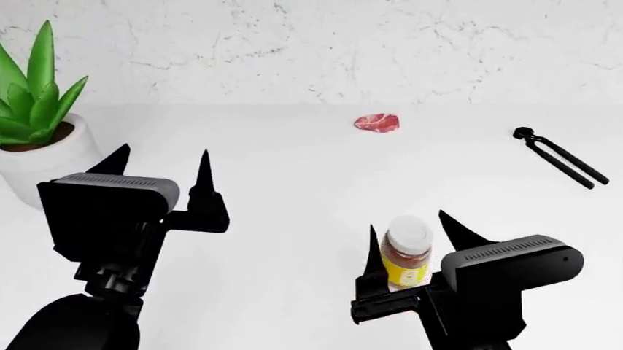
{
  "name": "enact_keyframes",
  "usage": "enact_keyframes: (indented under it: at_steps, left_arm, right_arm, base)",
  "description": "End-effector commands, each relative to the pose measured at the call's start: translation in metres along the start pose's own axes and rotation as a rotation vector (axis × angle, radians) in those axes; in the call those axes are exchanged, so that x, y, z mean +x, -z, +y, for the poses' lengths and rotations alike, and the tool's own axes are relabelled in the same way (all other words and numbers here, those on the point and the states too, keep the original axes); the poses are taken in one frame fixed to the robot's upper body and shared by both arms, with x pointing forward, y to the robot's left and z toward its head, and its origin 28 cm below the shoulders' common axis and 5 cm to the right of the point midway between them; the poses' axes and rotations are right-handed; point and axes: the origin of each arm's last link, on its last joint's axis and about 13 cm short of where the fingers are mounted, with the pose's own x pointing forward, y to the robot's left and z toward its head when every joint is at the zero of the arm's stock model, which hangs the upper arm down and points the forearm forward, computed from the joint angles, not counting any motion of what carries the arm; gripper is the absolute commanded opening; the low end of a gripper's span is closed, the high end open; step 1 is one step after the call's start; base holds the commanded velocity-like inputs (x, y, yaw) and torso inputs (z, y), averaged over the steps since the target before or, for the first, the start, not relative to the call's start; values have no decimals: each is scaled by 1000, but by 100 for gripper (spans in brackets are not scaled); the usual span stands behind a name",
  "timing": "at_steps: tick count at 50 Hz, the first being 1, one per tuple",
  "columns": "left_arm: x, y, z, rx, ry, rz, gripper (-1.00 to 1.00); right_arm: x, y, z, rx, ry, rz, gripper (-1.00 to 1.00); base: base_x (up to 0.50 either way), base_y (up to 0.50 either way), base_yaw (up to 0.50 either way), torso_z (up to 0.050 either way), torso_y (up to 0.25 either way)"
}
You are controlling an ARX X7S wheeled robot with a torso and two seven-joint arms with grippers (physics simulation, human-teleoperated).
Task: Pick the honey bottle and jam from the counter and place them in the cabinets closest to them.
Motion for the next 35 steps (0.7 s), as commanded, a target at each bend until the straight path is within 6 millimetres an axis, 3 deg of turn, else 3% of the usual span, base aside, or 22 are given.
enact_keyframes:
  at_steps: [1, 31, 32, 35]
  left_arm:
    - [0, 3, -1, 5, 0, 6, 100]
    - [-7, 7, 5, 0, -13, 10, 100]
    - [-7, 7, 4, -2, -12, 10, 100]
    - [-7, 9, 5, -8, -14, 11, 100]
  right_arm:
    - [-3, 10, -3, 3, 26, 42, 100]
    - [10, 51, -4, 123, 59, 188, 100]
    - [10, 50, -4, 126, 55, 188, -100]
    - [10, 46, -5, 132, 57, 178, -100]
  base:
    - [0, 0, 0, 0, 0]
    - [0, 0, 0, 0, 0]
    - [0, 0, 0, 0, 0]
    - [0, 0, 0, 0, 0]
